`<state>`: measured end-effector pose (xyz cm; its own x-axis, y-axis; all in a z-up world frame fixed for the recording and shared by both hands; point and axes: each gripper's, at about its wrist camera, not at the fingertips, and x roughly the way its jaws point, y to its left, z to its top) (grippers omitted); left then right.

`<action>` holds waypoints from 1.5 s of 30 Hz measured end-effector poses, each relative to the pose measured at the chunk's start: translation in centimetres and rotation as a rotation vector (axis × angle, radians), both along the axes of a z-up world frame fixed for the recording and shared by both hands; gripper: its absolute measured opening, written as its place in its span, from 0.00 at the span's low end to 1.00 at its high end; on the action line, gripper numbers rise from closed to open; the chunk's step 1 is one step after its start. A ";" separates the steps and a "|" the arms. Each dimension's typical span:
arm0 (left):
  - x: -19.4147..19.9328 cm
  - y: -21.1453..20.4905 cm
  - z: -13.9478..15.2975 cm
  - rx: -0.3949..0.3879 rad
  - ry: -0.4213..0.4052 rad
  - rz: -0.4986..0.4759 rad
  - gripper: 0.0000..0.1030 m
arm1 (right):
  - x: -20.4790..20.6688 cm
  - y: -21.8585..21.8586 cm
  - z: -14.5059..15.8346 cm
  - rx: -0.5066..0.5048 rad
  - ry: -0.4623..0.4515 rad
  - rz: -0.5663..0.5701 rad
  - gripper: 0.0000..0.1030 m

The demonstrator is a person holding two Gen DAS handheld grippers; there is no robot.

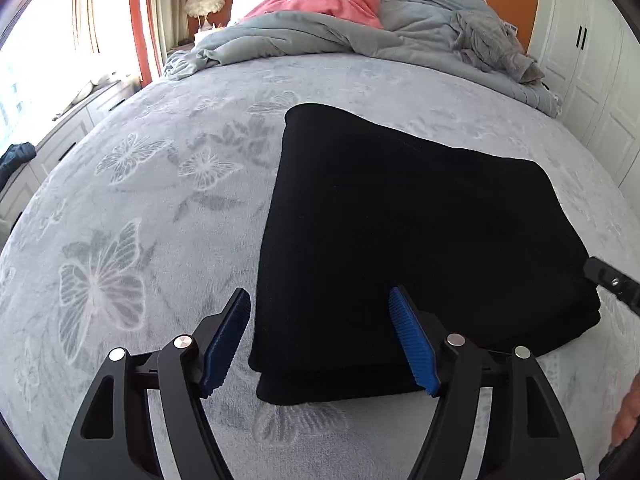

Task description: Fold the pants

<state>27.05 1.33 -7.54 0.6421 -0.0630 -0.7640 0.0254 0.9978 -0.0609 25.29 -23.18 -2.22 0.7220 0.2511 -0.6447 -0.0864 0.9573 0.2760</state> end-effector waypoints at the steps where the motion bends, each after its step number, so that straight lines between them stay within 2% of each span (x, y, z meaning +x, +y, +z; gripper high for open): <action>1: -0.3 0.0 0.1 -0.003 -0.011 0.001 0.68 | 0.0 0.7 -0.3 -0.067 0.005 0.009 0.02; 2: -0.6 0.0 0.2 0.003 -0.014 0.002 0.68 | 0.8 1.1 -1.9 -0.134 0.055 0.010 0.02; 3: -0.9 0.0 0.3 0.005 -0.016 0.000 0.68 | 1.3 0.9 -3.5 -0.145 0.105 0.010 0.00; 5: -1.6 -0.2 0.8 0.015 -0.017 0.004 0.68 | 0.4 -0.1 -3.7 -0.075 0.086 -0.015 0.00; 6: -2.1 -0.2 1.3 0.020 -0.024 0.004 0.68 | -0.5 -0.2 -2.8 -0.066 0.089 -0.032 0.00; 7: -2.9 -0.2 1.9 0.027 -0.038 -0.003 0.68 | -1.9 -0.1 -1.3 -0.058 0.057 -0.044 0.05; 10: -5.7 0.1 4.0 0.051 -0.080 -0.005 0.68 | -6.2 0.7 2.2 -0.062 -0.027 -0.032 0.05; 12: -7.9 0.3 5.4 0.041 -0.096 -0.018 0.68 | -9.2 1.1 3.6 -0.037 -0.058 -0.018 0.05; 14: -10.5 0.4 6.4 0.047 -0.107 -0.022 0.68 | -12.1 1.8 4.1 -0.058 -0.081 -0.022 0.05; 16: -13.4 0.3 7.3 0.059 -0.137 -0.029 0.74 | -14.8 2.7 3.6 -0.115 -0.094 -0.023 0.06; 19: -17.9 0.2 7.6 0.099 -0.187 -0.026 0.76 | -18.1 3.7 1.6 -0.151 -0.082 -0.024 0.06; 21: -20.5 0.1 7.1 0.131 -0.198 -0.021 0.79 | -19.7 4.1 -0.1 -0.166 -0.045 -0.046 0.06; 23: -22.2 0.2 5.8 0.129 -0.183 -0.035 0.80 | -21.1 4.4 -1.4 -0.159 -0.042 -0.061 0.06; 24: -23.0 0.2 5.0 0.124 -0.181 -0.040 0.80 | -21.6 4.6 -2.1 -0.158 -0.035 -0.072 0.08; 25: -23.4 0.3 4.3 0.116 -0.186 -0.041 0.80 | -21.8 4.7 -2.6 -0.158 -0.024 -0.082 0.16; 27: -23.6 0.7 3.0 0.102 -0.185 -0.029 0.80 | -21.9 5.0 -3.2 -0.148 -0.021 -0.098 0.26; 31: -22.6 0.6 1.1 0.062 -0.160 -0.011 0.80 | -21.9 5.8 -3.5 -0.157 -0.047 -0.119 0.38; 34: -21.9 0.0 0.3 0.065 -0.165 -0.023 0.80 | -21.5 6.1 -4.3 -0.148 -0.035 -0.125 0.41; 39: -21.4 0.2 -0.8 0.062 -0.154 0.013 0.80 | -21.5 6.0 -5.0 -0.145 -0.038 -0.151 0.48; 45: -21.1 1.1 -1.1 0.032 -0.148 0.051 0.79 | -21.3 6.6 -5.9 -0.180 -0.031 -0.150 0.48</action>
